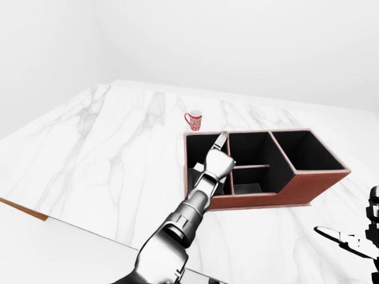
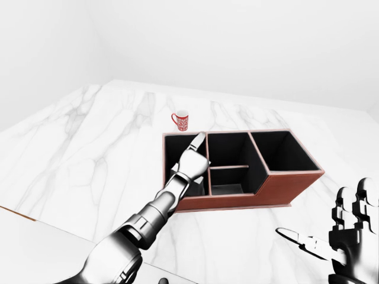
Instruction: Pick up the book and place it in the left compartment of the caddy.
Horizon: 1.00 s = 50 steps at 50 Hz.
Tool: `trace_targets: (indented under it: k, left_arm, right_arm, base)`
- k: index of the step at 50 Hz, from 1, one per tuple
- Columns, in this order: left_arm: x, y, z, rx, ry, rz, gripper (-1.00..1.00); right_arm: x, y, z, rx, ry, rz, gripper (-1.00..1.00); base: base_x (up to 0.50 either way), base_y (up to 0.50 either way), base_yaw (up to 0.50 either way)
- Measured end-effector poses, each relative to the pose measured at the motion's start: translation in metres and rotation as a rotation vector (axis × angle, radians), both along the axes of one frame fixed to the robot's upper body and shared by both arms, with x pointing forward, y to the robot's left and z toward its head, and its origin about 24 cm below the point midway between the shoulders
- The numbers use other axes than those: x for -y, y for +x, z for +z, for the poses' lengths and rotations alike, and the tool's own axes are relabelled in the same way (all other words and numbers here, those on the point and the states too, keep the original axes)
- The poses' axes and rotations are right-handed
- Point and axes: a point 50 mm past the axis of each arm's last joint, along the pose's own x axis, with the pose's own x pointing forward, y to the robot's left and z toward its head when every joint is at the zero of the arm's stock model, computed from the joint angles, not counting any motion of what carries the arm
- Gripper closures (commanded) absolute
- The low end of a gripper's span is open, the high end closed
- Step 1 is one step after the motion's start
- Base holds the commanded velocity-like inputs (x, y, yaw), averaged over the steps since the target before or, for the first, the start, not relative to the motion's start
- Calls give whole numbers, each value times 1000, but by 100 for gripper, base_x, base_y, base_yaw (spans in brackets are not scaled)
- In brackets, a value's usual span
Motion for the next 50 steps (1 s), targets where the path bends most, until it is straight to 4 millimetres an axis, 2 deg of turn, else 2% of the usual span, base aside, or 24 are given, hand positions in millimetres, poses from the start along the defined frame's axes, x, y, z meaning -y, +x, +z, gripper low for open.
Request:
trace_targets:
  k: [9, 21, 27, 34, 47, 50]
  left_arm:
    - [-8, -10, 26, 74, 9, 49, -100]
    - [-25, -37, 103, 284, -32, 131, -100]
    - [-32, -53, 133, 371, -13, 139, -100]
    - [-35, -66, 152, 443, 27, 129, -100]
    - [-35, -70, 185, 640, 153, 99, -100]
    - [-35, -74, 195, 678, 95, 96, -100]
  right_arm:
    - [0, 0, 0, -1, -2, 0, -100]
    - [-1, 0, 0, -2, -4, 0, -100]
    - [-1, 0, 0, -2, -5, 0, -100]
    - [-1, -1, 1, -2, -5, 0, -100]
    - [-1, -1, 0, -3, -2, -1, -100]
    - [-1, -1, 0, -2, 0, -1, -100]
  base:
    - [0, 0, 0]
    - [0, 0, 0]
    - [0, 0, 0]
    - [0, 0, 0]
    - [0, 0, 0]
    - [0, 0, 0]
